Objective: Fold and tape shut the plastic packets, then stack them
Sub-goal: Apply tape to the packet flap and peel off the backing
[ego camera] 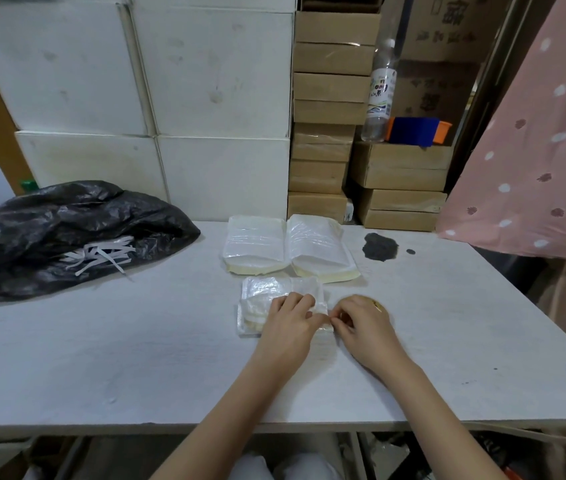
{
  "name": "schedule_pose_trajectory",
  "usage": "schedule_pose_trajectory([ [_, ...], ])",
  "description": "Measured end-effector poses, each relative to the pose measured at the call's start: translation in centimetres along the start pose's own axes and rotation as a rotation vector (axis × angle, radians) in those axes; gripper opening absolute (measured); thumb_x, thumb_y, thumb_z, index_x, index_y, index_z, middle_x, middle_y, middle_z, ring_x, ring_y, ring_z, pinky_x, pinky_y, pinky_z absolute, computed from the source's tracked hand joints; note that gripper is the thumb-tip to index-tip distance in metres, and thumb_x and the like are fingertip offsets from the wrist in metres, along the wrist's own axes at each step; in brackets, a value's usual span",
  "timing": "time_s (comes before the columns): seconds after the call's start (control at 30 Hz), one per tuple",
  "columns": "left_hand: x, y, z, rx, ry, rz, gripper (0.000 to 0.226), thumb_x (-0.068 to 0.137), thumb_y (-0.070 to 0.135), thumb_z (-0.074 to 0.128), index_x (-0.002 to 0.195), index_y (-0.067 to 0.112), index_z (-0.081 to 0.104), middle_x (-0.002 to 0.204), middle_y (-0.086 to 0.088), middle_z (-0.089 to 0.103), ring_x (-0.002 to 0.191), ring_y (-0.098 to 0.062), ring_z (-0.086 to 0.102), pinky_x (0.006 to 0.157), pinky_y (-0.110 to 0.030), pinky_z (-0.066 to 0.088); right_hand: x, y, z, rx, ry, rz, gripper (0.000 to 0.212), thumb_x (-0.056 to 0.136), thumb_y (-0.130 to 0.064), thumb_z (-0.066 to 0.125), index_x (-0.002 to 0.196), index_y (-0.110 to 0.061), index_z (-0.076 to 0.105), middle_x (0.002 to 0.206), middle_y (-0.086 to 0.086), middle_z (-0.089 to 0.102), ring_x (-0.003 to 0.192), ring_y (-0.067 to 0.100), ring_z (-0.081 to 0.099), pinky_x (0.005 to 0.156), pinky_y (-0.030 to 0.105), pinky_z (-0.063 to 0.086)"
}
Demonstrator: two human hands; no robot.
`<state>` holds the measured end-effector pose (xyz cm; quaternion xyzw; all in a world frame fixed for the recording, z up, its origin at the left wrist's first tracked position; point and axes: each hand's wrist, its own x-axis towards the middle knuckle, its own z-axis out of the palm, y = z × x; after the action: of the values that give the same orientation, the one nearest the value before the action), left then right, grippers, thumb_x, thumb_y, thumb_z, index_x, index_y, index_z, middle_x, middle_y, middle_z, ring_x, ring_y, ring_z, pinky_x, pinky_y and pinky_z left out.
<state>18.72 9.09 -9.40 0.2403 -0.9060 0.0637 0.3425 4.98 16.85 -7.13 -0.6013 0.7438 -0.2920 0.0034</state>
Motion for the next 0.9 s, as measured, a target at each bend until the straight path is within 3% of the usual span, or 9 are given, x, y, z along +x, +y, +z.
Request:
schedule_pose_trajectory([
  [0.1, 0.1, 0.1, -0.1, -0.012, -0.017, -0.017, 0.044, 0.078, 0.009, 0.036, 0.085, 0.031, 0.074, 0.079, 0.004, 0.059, 0.084, -0.013, 0.042, 0.073, -0.025, 0.027, -0.2, 0.0, 0.0, 0.062, -0.025, -0.008, 0.007, 0.088, -0.01, 0.058, 0.082, -0.011, 0.062, 0.082, -0.003, 0.052, 0.077, 0.015, 0.05, 0.07, 0.026, 0.041],
  [0.27, 0.1, 0.2, -0.3, -0.024, -0.04, -0.05, 0.049, 0.078, 0.006, 0.036, 0.087, 0.036, 0.073, 0.08, 0.004, 0.059, 0.083, -0.013, 0.044, 0.073, -0.024, 0.027, -0.4, 0.1, 0.1, 0.079, -0.015, -0.051, 0.011, 0.087, -0.002, 0.056, 0.079, -0.008, 0.059, 0.078, -0.006, 0.045, 0.074, 0.013, 0.045, 0.063, 0.017, 0.035],
  [0.47, 0.3, 0.8, -0.6, -0.039, -0.061, -0.11, 0.049, 0.071, 0.008, 0.035, 0.082, 0.037, 0.073, 0.079, 0.006, 0.058, 0.081, -0.01, 0.04, 0.071, -0.023, 0.026, -0.5, 0.3, 0.3, 0.052, 0.019, -0.128, 0.015, 0.082, 0.008, 0.055, 0.076, -0.005, 0.059, 0.078, -0.001, 0.046, 0.071, 0.022, 0.049, 0.062, 0.031, 0.04],
  [0.6, 0.4, 1.1, -0.8, -0.019, -0.087, -0.144, 0.048, 0.068, 0.009, 0.035, 0.079, 0.038, 0.072, 0.078, 0.007, 0.057, 0.075, -0.012, 0.049, 0.07, -0.022, 0.024, -0.4, 0.5, 0.4, 0.056, 0.019, -0.148, 0.017, 0.082, 0.009, 0.055, 0.076, -0.007, 0.058, 0.079, -0.002, 0.045, 0.073, 0.023, 0.049, 0.062, 0.033, 0.041],
  [0.67, 0.4, 1.4, -0.9, -0.017, -0.101, -0.155, 0.048, 0.067, 0.009, 0.034, 0.077, 0.037, 0.072, 0.077, 0.007, 0.056, 0.071, -0.013, 0.054, 0.069, -0.022, 0.024, -0.5, 0.4, 0.3, 0.07, 0.012, -0.147, 0.02, 0.08, 0.011, 0.053, 0.075, -0.008, 0.056, 0.078, -0.003, 0.043, 0.072, 0.022, 0.047, 0.063, 0.031, 0.041],
  [0.77, 0.5, 1.6, -1.0, -0.004, -0.119, -0.188, 0.046, 0.064, 0.009, 0.032, 0.072, 0.032, 0.071, 0.075, 0.008, 0.055, 0.069, -0.014, 0.054, 0.069, -0.023, 0.024, -1.1, 0.2, -0.2, 0.116, 0.008, -0.158, 0.023, 0.071, 0.009, 0.042, 0.073, -0.011, 0.053, 0.075, -0.005, 0.04, 0.071, 0.012, 0.04, 0.064, 0.017, 0.034],
  [0.9, 0.6, 1.2, -0.9, -0.055, -0.111, -0.193, 0.046, 0.068, 0.011, 0.035, 0.077, 0.036, 0.073, 0.075, 0.008, 0.055, 0.07, -0.012, 0.053, 0.069, -0.021, 0.024, -1.6, 0.2, -0.3, 0.137, 0.011, -0.103, 0.025, 0.085, 0.002, 0.053, 0.077, -0.022, 0.05, 0.079, -0.01, 0.045, 0.077, 0.005, 0.044, 0.068, 0.013, 0.033],
])
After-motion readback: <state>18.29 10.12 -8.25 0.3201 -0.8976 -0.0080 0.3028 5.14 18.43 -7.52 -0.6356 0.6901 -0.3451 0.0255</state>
